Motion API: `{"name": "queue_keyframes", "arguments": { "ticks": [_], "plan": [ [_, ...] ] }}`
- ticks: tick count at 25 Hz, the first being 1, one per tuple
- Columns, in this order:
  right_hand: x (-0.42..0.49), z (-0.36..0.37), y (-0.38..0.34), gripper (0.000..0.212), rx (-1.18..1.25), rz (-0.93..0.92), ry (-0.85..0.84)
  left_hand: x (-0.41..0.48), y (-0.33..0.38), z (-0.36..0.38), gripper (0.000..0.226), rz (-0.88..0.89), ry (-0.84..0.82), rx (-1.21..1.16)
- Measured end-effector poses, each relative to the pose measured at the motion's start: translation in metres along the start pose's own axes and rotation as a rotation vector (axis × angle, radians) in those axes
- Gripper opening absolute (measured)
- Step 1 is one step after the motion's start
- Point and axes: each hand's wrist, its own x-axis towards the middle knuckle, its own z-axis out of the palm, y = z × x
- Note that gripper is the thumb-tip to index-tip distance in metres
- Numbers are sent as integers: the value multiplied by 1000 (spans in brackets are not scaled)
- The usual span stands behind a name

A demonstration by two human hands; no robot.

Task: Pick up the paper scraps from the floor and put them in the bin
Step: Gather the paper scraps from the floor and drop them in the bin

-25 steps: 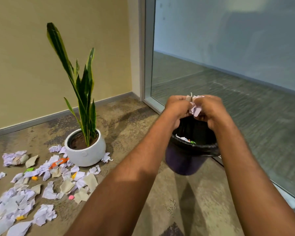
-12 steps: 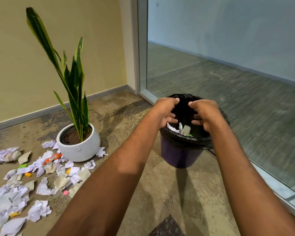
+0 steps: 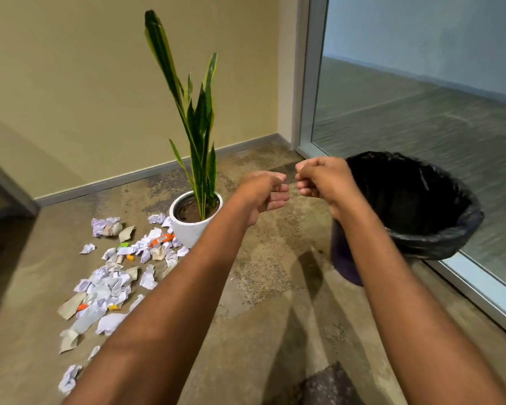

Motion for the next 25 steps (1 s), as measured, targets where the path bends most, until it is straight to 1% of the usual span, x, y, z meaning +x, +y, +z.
{"name": "queue_keyframes", "arguments": {
  "ticks": [2, 7, 10, 11, 13, 15, 17, 19, 20, 21, 23, 25],
  "plan": [
    [-1, 36, 16, 11, -34, 30, -94, 2, -17, -40, 22, -36, 80, 15],
    [3, 99, 84, 10, -212, 133, -236, 14, -81, -117, 18, -185, 292, 34],
    [13, 117, 133, 6, -341, 179, -268, 21, -128, -141, 15, -271, 322, 147],
    [18, 122, 148, 9, -387, 193, -273, 25, -142, -147, 15, -294, 328, 186],
    [27, 129, 177, 18, -468, 210, -291, 33, -166, -156, 13, -317, 365, 268],
    [35, 138, 202, 30, -488, 211, -318, 43, -182, -161, 10, -308, 437, 361],
    [44, 152, 221, 56, -515, 210, -349, 53, -195, -161, 13, -283, 477, 444],
    [57, 166, 236, 81, -651, 173, -373, 61, -207, -156, 22, -257, 481, 509],
    [64, 173, 241, 88, -721, 152, -375, 65, -214, -152, 28, -240, 489, 534],
    [70, 179, 246, 90, -772, 135, -375, 69, -220, -149, 30, -231, 500, 564],
    [81, 192, 254, 84, -844, 106, -381, 75, -228, -145, 34, -256, 516, 636],
    [89, 202, 261, 82, -934, 92, -389, 81, -233, -143, 41, -296, 516, 711]
  ]
}}
